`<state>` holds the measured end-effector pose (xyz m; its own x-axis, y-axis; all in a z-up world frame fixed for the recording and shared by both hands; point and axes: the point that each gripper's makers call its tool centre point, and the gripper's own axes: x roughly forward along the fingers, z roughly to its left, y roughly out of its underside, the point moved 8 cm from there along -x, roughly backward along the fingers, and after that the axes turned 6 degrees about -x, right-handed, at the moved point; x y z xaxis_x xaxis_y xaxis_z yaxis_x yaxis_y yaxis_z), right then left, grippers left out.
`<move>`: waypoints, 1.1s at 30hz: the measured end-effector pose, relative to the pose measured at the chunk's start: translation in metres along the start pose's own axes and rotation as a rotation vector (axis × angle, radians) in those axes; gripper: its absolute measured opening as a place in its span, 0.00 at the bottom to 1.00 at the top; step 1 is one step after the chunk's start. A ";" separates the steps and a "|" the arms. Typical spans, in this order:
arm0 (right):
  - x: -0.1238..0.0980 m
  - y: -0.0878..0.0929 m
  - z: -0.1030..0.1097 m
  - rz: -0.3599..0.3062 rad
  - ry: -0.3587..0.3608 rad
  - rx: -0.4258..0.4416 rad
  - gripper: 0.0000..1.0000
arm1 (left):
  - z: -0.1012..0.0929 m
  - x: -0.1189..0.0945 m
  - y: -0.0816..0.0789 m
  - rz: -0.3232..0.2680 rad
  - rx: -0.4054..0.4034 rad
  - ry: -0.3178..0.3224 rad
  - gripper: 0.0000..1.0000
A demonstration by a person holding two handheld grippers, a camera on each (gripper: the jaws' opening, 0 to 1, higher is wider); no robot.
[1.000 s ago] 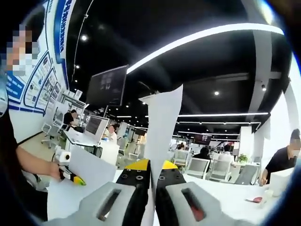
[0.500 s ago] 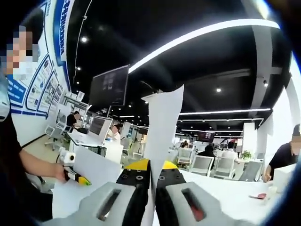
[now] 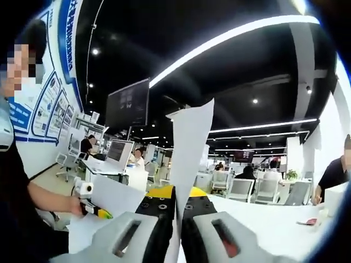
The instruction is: Organize the stack of printing papers by aligning and flattening the scattered papers on the table
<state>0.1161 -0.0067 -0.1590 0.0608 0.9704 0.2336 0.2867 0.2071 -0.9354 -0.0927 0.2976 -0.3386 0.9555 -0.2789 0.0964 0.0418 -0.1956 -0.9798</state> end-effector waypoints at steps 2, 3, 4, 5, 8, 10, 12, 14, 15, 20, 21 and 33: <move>0.000 0.000 0.000 0.002 -0.003 0.012 0.00 | 0.000 0.000 0.000 -0.002 -0.001 0.000 0.07; -0.001 0.001 0.000 0.002 -0.006 0.017 0.00 | 0.000 0.000 0.000 -0.003 -0.002 0.001 0.07; -0.001 0.001 0.000 0.003 -0.009 0.022 0.00 | 0.000 0.000 0.000 -0.003 -0.002 0.001 0.07; -0.001 0.001 0.001 0.003 -0.009 0.024 0.00 | 0.000 0.000 0.000 -0.003 -0.003 0.001 0.07; -0.001 0.001 0.003 0.004 -0.028 0.042 0.00 | 0.000 0.000 0.000 -0.003 -0.003 0.002 0.07; -0.001 0.001 0.004 0.006 -0.035 0.046 0.00 | 0.000 0.000 0.000 -0.003 -0.003 0.002 0.07; -0.001 0.001 0.005 0.006 -0.042 0.053 0.00 | 0.000 0.000 -0.001 -0.006 -0.003 0.001 0.07; -0.001 0.001 0.007 0.005 -0.049 0.060 0.00 | 0.000 -0.001 -0.001 -0.007 -0.004 0.002 0.07; -0.001 0.001 0.007 0.004 -0.054 0.066 0.00 | 0.000 -0.001 -0.001 -0.007 -0.004 0.002 0.07; -0.001 -0.002 0.014 -0.003 -0.086 0.083 0.00 | 0.000 -0.001 -0.001 -0.007 -0.003 0.001 0.07; -0.001 -0.002 0.016 -0.001 -0.093 0.084 0.00 | 0.000 -0.001 -0.001 -0.008 -0.003 0.001 0.07; 0.001 -0.002 0.024 0.009 -0.152 0.114 0.00 | 0.000 -0.001 -0.001 -0.011 -0.001 0.003 0.07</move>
<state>0.0922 -0.0032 -0.1636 -0.0852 0.9780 0.1905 0.1757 0.2030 -0.9633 -0.0937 0.2984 -0.3373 0.9539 -0.2799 0.1080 0.0523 -0.1993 -0.9785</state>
